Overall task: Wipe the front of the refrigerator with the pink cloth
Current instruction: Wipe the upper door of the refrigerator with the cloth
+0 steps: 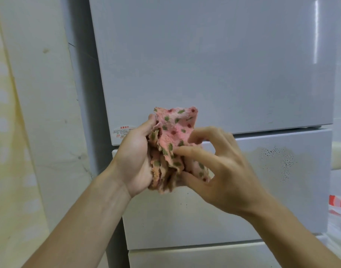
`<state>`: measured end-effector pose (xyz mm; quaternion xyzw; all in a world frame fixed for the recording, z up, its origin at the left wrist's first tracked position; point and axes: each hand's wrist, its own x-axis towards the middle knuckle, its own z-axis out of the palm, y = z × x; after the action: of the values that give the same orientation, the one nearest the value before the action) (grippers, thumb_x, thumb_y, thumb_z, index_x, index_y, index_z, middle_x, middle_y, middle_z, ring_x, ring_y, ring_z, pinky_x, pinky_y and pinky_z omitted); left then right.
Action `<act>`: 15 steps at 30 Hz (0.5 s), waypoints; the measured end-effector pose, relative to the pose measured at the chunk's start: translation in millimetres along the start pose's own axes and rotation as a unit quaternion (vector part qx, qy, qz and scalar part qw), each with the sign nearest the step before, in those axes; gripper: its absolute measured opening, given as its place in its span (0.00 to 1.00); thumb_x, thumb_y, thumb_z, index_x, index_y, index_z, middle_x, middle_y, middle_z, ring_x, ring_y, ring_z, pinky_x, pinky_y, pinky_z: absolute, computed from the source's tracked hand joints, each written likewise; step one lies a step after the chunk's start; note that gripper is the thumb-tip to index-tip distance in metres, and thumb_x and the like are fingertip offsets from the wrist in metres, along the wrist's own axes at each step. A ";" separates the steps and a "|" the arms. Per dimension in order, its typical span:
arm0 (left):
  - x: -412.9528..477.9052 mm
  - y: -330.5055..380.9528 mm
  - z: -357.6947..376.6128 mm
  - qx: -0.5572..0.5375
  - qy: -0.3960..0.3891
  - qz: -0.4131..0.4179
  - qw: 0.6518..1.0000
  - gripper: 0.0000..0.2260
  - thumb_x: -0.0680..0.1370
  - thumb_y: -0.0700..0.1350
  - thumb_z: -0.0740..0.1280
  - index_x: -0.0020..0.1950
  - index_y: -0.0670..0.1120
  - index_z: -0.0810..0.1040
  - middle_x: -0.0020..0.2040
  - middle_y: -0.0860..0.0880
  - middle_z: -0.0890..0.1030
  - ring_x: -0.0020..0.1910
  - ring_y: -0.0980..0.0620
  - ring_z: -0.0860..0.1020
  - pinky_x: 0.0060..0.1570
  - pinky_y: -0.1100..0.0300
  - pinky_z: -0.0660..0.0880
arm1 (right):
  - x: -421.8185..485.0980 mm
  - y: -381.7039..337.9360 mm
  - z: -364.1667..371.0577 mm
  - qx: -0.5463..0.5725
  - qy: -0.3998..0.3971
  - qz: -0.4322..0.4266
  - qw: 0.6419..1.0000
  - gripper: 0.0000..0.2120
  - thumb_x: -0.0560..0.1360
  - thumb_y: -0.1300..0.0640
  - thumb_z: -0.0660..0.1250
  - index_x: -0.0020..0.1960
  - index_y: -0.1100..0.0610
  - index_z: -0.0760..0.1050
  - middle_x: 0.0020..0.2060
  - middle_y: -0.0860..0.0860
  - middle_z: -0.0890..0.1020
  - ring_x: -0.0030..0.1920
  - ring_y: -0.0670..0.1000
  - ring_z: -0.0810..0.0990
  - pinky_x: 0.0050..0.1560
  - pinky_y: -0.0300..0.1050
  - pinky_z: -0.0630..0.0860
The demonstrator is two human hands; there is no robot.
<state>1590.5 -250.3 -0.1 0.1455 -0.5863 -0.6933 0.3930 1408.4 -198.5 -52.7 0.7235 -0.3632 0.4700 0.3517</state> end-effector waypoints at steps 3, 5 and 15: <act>2.4 -3.4 -1.5 0.004 -0.021 -0.047 0.999 0.35 0.85 0.66 0.48 0.74 0.40 0.77 0.72 0.29 0.73 0.74 0.25 0.69 0.77 0.30 0.60 | 2.1 -13.0 -0.2 0.052 0.052 0.022 0.997 0.04 0.76 0.61 0.73 0.49 0.56 0.86 0.45 0.50 0.82 0.45 0.52 0.80 0.47 0.48 0.75; 1.0 -7.1 -3.7 0.037 -0.032 -0.025 0.998 0.38 0.82 0.71 0.51 0.76 0.42 0.75 0.75 0.30 0.70 0.76 0.25 0.65 0.78 0.31 0.58 | 10.3 -17.8 -8.5 0.206 0.065 0.171 0.961 0.08 0.79 0.66 0.69 0.46 0.56 0.83 0.39 0.47 0.84 0.40 0.47 0.83 0.44 0.40 0.76; -11.4 -11.1 -0.6 0.305 -0.035 0.074 0.949 0.30 0.71 0.59 0.79 0.70 0.53 0.78 0.68 0.55 0.82 0.69 0.55 0.79 0.73 0.52 0.68 | 56.1 -12.4 -31.5 0.536 -0.007 0.546 0.644 0.17 0.85 0.54 0.63 0.53 0.64 0.85 0.49 0.60 0.88 0.48 0.58 0.89 0.51 0.53 0.86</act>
<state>1594.2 -242.5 -13.6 0.1903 -0.7926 -0.4548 0.3588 1422.2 -176.6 7.4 0.4592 -0.3793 0.6841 -0.4210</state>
